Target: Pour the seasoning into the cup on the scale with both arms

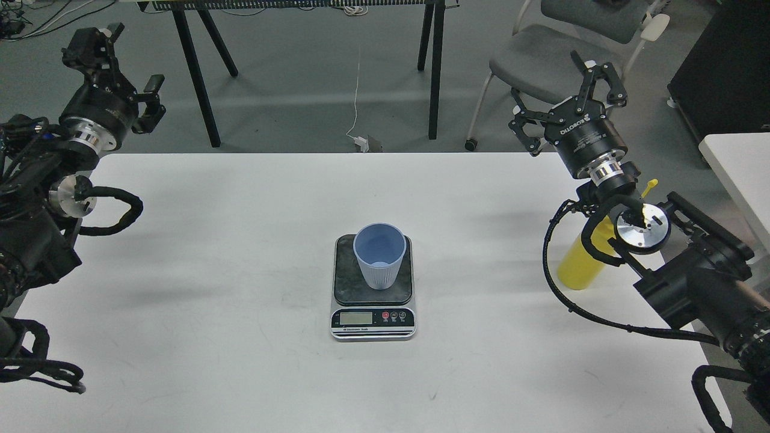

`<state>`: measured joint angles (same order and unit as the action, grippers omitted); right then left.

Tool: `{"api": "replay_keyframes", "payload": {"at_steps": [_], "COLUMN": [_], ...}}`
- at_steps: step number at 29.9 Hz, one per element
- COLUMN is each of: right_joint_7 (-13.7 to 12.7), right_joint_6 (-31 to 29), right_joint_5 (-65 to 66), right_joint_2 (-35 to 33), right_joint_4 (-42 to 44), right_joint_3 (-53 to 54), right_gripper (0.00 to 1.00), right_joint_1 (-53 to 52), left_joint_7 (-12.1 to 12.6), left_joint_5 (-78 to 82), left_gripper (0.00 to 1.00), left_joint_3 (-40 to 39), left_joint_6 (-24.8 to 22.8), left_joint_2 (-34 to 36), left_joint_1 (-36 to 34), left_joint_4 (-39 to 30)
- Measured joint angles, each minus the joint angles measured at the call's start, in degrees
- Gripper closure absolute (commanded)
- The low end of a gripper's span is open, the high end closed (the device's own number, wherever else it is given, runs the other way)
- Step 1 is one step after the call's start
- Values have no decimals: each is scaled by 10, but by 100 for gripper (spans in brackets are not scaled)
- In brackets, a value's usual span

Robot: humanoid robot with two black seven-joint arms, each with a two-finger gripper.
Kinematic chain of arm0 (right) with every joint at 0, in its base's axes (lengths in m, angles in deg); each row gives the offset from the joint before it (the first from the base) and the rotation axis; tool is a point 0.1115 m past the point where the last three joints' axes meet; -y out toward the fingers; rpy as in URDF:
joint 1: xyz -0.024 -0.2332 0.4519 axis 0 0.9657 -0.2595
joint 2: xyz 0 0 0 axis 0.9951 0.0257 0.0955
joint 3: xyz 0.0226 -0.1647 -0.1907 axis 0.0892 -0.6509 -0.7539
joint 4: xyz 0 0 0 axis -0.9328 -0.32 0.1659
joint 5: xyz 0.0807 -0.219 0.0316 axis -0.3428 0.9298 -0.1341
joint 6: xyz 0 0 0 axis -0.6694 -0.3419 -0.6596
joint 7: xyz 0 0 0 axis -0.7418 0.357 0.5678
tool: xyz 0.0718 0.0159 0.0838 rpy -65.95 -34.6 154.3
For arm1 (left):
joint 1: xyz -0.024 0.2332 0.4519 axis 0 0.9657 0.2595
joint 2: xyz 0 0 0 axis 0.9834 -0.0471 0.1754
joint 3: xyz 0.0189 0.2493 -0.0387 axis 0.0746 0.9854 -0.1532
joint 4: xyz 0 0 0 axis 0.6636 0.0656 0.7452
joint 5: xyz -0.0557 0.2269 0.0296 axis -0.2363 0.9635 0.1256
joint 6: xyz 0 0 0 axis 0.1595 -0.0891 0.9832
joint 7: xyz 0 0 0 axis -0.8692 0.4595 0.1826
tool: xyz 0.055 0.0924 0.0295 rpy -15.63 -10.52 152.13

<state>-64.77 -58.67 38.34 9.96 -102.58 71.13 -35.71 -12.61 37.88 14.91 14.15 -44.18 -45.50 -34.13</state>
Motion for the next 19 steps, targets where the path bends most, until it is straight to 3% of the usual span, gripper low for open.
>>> {"api": "replay_keyframes", "payload": {"at_steps": [19], "right_joint_7": [-2], "right_joint_6": [0], "right_joint_5": [2], "right_joint_2": [-55], "right_joint_4": [-1], "right_joint_3": [-2], "right_gripper": [0], "right_joint_1": [-15], "left_joint_7": [0], "left_joint_5": [-5], "left_gripper": [1], "left_joint_3": [2], "left_joint_6": [0], "left_joint_2": [20], "left_joint_1": [4], "left_joint_4": [1]}}
